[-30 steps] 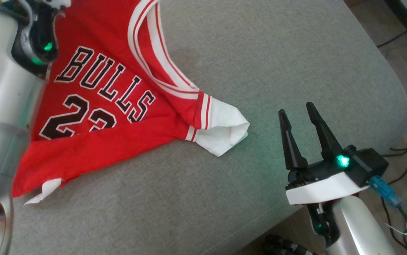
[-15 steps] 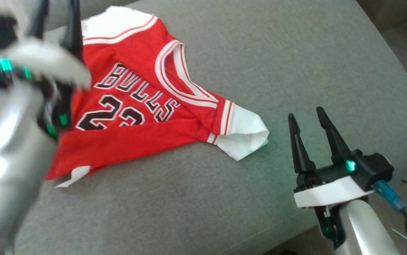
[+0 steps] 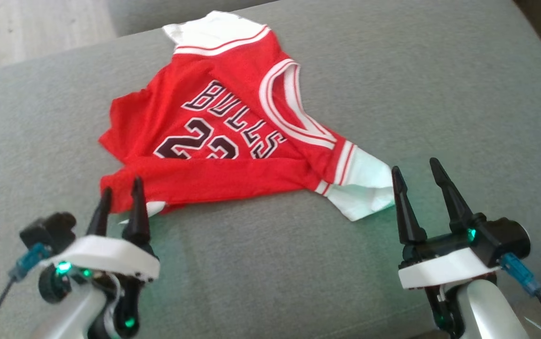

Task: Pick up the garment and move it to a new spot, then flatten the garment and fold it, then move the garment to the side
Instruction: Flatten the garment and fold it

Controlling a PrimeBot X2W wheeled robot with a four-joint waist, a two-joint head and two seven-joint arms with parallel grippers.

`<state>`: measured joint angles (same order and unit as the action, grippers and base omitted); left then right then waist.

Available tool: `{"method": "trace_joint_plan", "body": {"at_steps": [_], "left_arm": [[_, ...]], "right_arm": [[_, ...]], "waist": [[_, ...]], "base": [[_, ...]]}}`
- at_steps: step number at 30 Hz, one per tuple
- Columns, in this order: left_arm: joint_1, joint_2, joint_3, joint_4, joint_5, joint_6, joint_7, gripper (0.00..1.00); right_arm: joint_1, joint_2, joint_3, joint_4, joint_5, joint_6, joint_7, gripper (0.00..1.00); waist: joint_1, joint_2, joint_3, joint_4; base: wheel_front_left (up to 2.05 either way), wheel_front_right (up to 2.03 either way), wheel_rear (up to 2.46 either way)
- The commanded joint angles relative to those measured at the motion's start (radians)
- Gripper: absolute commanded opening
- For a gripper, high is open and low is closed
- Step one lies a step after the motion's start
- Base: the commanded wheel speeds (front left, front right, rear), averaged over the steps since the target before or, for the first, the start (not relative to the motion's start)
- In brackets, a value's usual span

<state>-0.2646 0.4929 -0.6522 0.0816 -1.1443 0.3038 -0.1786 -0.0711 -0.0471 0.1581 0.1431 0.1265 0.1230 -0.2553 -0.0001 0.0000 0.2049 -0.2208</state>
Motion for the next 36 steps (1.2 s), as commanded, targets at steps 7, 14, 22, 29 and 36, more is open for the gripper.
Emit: {"method": "trace_joint_plan", "body": {"at_steps": [7, 14, 22, 29, 36], "left_arm": [[0.018, 0.051, 0.03, -0.081, -0.004, 0.068, 0.014, 1.0], [-0.008, 0.048, 0.045, -0.03, -0.06, 0.031, 0.067, 1.0], [-0.038, 0.047, 0.075, 0.032, -0.112, -0.023, 0.095, 1.0], [-0.031, 0.048, 0.064, 0.024, -0.115, -0.051, 0.104, 0.0], [0.042, 0.07, 0.064, -0.144, -0.13, -0.038, 0.1, 0.0]], "right_arm": [[-0.015, -0.003, 0.031, -0.024, -0.014, 0.008, -0.006, 1.0], [-0.028, -0.003, 0.045, -0.023, -0.012, 0.008, -0.006, 1.0], [-0.026, -0.003, 0.041, -0.023, -0.007, 0.008, -0.006, 1.0], [-0.017, -0.003, 0.029, -0.023, -0.005, 0.008, -0.006, 1.0], [0.001, -0.003, 0.015, -0.02, -0.011, 0.008, -0.006, 1.0]], "waist": [[0.0001, 0.0, 0.016, 0.041], [0.0001, 0.0, 0.028, 0.028], [0.0001, 0.0, 0.038, -0.003], [0.0001, 0.0, 0.03, 0.002], [0.0001, 0.0, 0.003, 0.045]], "base": [[0.0, 0.0, 0.0], [0.0, 0.0, 0.0], [0.0, 0.0, 0.0], [0.0, 0.0, 0.0], [0.0, 0.0, 0.0]]}}
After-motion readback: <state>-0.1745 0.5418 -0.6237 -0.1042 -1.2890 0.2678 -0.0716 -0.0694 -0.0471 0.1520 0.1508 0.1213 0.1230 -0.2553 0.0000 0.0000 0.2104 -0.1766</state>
